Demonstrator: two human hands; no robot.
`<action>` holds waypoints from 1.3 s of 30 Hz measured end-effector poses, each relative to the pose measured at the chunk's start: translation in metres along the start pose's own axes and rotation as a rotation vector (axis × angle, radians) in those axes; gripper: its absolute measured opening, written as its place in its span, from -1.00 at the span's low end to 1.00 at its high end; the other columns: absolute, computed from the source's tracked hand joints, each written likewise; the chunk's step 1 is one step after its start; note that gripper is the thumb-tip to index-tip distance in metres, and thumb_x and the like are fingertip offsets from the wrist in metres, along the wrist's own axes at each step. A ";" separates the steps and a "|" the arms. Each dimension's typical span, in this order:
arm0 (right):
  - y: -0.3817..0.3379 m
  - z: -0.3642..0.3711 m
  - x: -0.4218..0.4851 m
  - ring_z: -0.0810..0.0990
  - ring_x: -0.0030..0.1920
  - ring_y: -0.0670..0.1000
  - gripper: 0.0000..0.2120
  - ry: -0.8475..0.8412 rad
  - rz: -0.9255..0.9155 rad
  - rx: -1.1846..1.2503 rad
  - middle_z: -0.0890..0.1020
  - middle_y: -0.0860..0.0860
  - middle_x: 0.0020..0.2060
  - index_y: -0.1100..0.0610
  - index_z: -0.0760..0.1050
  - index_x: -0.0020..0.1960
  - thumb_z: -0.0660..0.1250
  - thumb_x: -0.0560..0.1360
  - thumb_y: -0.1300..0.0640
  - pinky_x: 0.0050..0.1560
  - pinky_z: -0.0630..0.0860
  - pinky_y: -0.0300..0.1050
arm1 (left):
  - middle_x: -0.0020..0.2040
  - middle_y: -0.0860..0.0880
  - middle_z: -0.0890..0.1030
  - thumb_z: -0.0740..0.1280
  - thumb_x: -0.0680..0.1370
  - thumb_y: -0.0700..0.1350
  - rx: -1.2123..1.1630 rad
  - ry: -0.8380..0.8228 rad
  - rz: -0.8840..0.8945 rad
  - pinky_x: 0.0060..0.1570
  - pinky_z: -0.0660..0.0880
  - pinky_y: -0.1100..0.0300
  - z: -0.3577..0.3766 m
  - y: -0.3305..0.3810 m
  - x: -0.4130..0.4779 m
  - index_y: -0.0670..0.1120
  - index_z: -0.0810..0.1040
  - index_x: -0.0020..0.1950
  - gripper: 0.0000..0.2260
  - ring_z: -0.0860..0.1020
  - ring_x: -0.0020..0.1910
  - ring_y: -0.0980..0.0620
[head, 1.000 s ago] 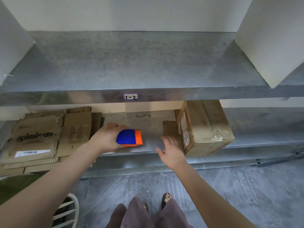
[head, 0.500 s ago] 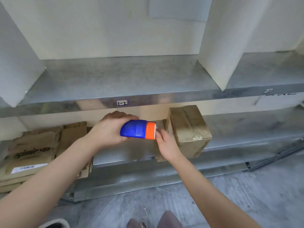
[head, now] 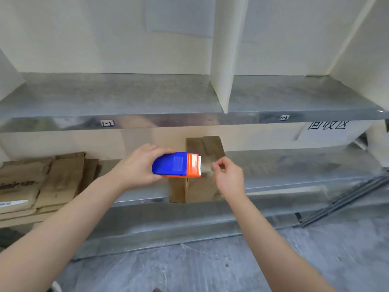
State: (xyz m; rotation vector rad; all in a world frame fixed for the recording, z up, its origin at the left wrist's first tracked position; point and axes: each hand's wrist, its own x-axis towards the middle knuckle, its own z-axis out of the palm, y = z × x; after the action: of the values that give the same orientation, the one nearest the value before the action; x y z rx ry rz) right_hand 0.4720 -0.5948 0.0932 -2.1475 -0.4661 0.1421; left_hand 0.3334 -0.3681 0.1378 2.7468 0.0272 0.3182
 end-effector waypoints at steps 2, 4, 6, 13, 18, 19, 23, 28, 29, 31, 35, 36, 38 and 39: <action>0.028 -0.025 0.007 0.56 -0.20 0.06 -0.85 0.002 0.059 -0.043 0.59 -0.02 -0.27 0.10 0.49 -0.16 0.29 0.58 0.10 -0.18 0.40 -0.12 | 0.18 0.06 0.57 0.52 0.37 0.02 0.001 -0.014 -0.104 0.11 0.37 0.20 0.005 -0.003 -0.013 0.08 0.44 0.38 -0.40 0.50 0.12 0.02; 0.052 -0.045 0.016 0.55 -0.19 0.08 -0.84 -0.033 0.092 -0.100 0.58 -0.02 -0.28 0.08 0.48 -0.16 0.28 0.58 0.06 -0.18 0.38 -0.11 | 0.20 0.08 0.56 0.54 0.34 0.05 0.013 -0.026 -0.199 0.13 0.38 0.21 0.007 -0.006 -0.026 0.10 0.44 0.39 -0.36 0.51 0.16 0.03; 0.064 -0.055 0.025 0.57 -0.18 0.09 -0.83 -0.079 0.113 -0.128 0.59 -0.01 -0.27 0.08 0.50 -0.14 0.28 0.58 0.03 -0.17 0.43 -0.10 | 0.20 0.09 0.56 0.56 0.32 0.06 0.033 -0.024 -0.241 0.12 0.39 0.20 0.011 -0.001 -0.031 0.11 0.43 0.39 -0.33 0.51 0.16 0.03; 0.085 -0.056 0.050 0.65 -0.11 0.15 -0.87 -0.219 0.217 -0.132 0.65 0.04 -0.17 0.06 0.52 -0.20 0.29 0.52 0.11 -0.02 0.59 0.01 | 0.28 0.13 0.52 0.56 0.32 0.09 0.049 -0.049 -0.300 0.24 0.40 0.09 0.026 0.010 -0.022 0.17 0.38 0.41 -0.30 0.46 0.23 0.05; 0.090 -0.046 0.057 0.66 -0.12 0.16 -0.86 -0.270 0.288 -0.085 0.65 0.05 -0.09 0.07 0.51 -0.21 0.27 0.53 0.13 0.03 0.60 0.06 | 0.24 0.11 0.53 0.55 0.32 0.08 0.071 -0.096 -0.325 0.19 0.39 0.15 0.030 0.008 -0.008 0.13 0.40 0.41 -0.31 0.46 0.17 0.07; 0.092 -0.044 0.059 0.65 -0.16 0.13 -0.84 -0.266 0.306 -0.060 0.64 0.06 -0.09 0.06 0.50 -0.22 0.27 0.54 0.13 0.01 0.61 0.07 | 0.21 0.10 0.53 0.55 0.32 0.08 0.068 -0.103 -0.327 0.15 0.39 0.18 0.030 0.008 -0.005 0.12 0.41 0.41 -0.32 0.46 0.12 0.08; 0.095 -0.032 0.060 0.59 -0.14 0.04 -0.84 -0.296 0.362 0.045 0.62 0.09 -0.05 0.12 0.49 -0.19 0.27 0.56 0.15 -0.19 0.65 -0.08 | 0.10 0.11 0.53 0.47 0.23 0.18 0.044 -0.158 -0.352 0.05 0.37 0.23 0.026 0.003 0.006 0.13 0.43 0.38 -0.28 0.45 0.03 0.11; 0.092 -0.010 0.053 0.60 0.04 0.10 -0.82 -0.333 0.434 0.267 0.60 0.11 -0.07 0.11 0.43 -0.19 0.25 0.59 0.14 -0.19 0.65 -0.01 | 0.06 0.08 0.53 0.46 0.26 0.18 0.064 -0.162 -0.342 0.00 0.38 0.21 0.021 -0.002 0.010 0.14 0.44 0.37 -0.32 0.45 0.02 0.08; 0.092 -0.008 0.051 0.60 0.05 0.10 -0.84 -0.336 0.465 0.315 0.59 0.10 -0.05 0.10 0.41 -0.17 0.28 0.58 0.12 -0.19 0.65 0.00 | 0.08 0.07 0.54 0.49 0.28 0.16 0.066 -0.157 -0.345 0.01 0.39 0.21 0.020 -0.002 0.011 0.14 0.44 0.37 -0.33 0.45 0.03 0.07; 0.095 -0.007 0.045 0.58 0.01 0.06 -0.83 -0.314 0.470 0.343 0.55 0.07 -0.02 0.06 0.37 -0.12 0.35 0.54 0.05 -0.14 0.66 0.04 | 0.09 0.06 0.53 0.54 0.32 0.08 0.066 -0.153 -0.358 0.02 0.40 0.19 0.019 -0.003 0.011 0.14 0.43 0.38 -0.35 0.46 0.05 0.05; 0.097 -0.013 0.030 0.59 0.07 -0.08 -0.79 -0.135 0.080 0.157 0.59 -0.09 0.04 -0.03 0.45 0.04 0.38 0.50 0.21 0.14 0.54 -0.02 | 0.08 0.06 0.52 0.54 0.35 0.06 0.073 -0.160 -0.347 -0.01 0.36 0.21 0.022 0.003 0.016 0.14 0.41 0.40 -0.35 0.42 0.04 0.07; 0.093 -0.015 0.026 0.57 0.13 -0.12 -0.73 -0.152 -0.011 0.163 0.59 -0.12 0.11 -0.04 0.48 0.14 0.34 0.52 0.24 0.21 0.51 -0.08 | 0.08 0.07 0.51 0.54 0.35 0.06 0.072 -0.164 -0.346 -0.01 0.36 0.21 0.023 0.004 0.017 0.14 0.40 0.41 -0.35 0.42 0.04 0.07; 0.082 -0.017 0.020 0.49 0.23 -0.17 -0.65 -0.219 -0.148 0.108 0.49 -0.16 0.31 -0.09 0.45 0.33 0.29 0.58 0.14 0.32 0.39 -0.19 | 0.08 0.08 0.49 0.53 0.36 0.06 0.064 -0.162 -0.354 0.01 0.36 0.20 0.023 0.005 0.019 0.15 0.39 0.41 -0.35 0.41 0.06 0.07; 0.078 -0.016 0.019 0.45 0.24 -0.16 -0.62 -0.243 -0.174 0.059 0.36 -0.18 0.41 -0.13 0.41 0.39 0.28 0.59 0.04 0.31 0.33 -0.26 | 0.08 0.09 0.49 0.53 0.36 0.06 0.063 -0.162 -0.356 0.02 0.36 0.20 0.023 0.006 0.019 0.15 0.39 0.42 -0.34 0.41 0.06 0.07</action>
State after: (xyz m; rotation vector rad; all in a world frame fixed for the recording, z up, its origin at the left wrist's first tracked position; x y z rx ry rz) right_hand 0.5156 -0.6400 0.0403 -2.0300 -0.7775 0.3172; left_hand 0.3572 -0.3805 0.1234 2.7502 0.4840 -0.0029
